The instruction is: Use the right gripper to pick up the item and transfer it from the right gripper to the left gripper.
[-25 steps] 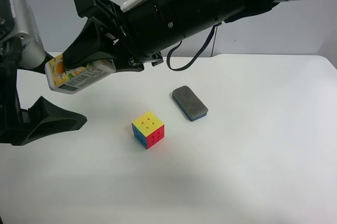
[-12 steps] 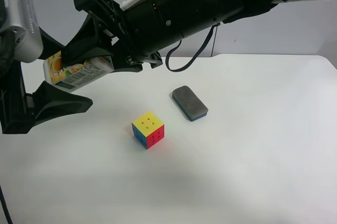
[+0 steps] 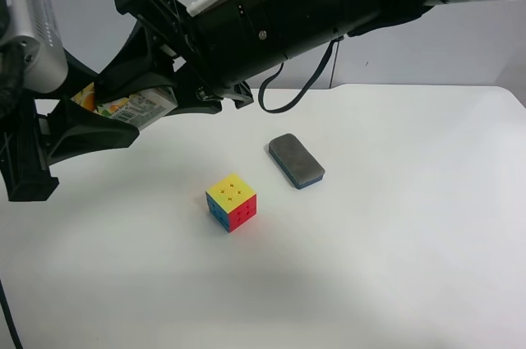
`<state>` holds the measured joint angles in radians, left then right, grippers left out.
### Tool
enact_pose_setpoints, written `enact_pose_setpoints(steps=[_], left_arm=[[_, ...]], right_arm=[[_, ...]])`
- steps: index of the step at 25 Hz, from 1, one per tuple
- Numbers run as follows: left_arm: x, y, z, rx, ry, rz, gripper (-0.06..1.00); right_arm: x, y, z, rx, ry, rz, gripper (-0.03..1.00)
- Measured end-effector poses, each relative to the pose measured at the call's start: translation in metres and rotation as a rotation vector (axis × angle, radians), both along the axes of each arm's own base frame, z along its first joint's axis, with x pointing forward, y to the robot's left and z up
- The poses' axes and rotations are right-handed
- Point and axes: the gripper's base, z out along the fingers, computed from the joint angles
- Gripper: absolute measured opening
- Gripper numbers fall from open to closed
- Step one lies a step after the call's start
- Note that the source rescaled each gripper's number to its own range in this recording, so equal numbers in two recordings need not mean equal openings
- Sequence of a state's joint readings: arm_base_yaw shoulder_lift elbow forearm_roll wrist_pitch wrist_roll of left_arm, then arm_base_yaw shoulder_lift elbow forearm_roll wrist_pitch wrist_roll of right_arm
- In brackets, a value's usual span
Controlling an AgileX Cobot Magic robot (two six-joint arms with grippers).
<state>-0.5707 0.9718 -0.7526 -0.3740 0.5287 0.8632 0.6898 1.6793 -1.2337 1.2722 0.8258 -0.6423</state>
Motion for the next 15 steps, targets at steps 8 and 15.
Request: enact_pose_setpoints(steps=[8, 15], left_arm=[[-0.0001, 0.0000, 0.0000, 0.001, 0.000, -0.002, 0.02], [-0.0002, -0.0001, -0.0001, 0.001, 0.002, -0.002, 0.01]], right_arm=[[0.0000, 0.0003, -0.0007, 0.000, 0.003, 0.002, 0.07], [-0.0003, -0.0010, -0.0031, -0.031, -0.014, 0.015, 0.95]])
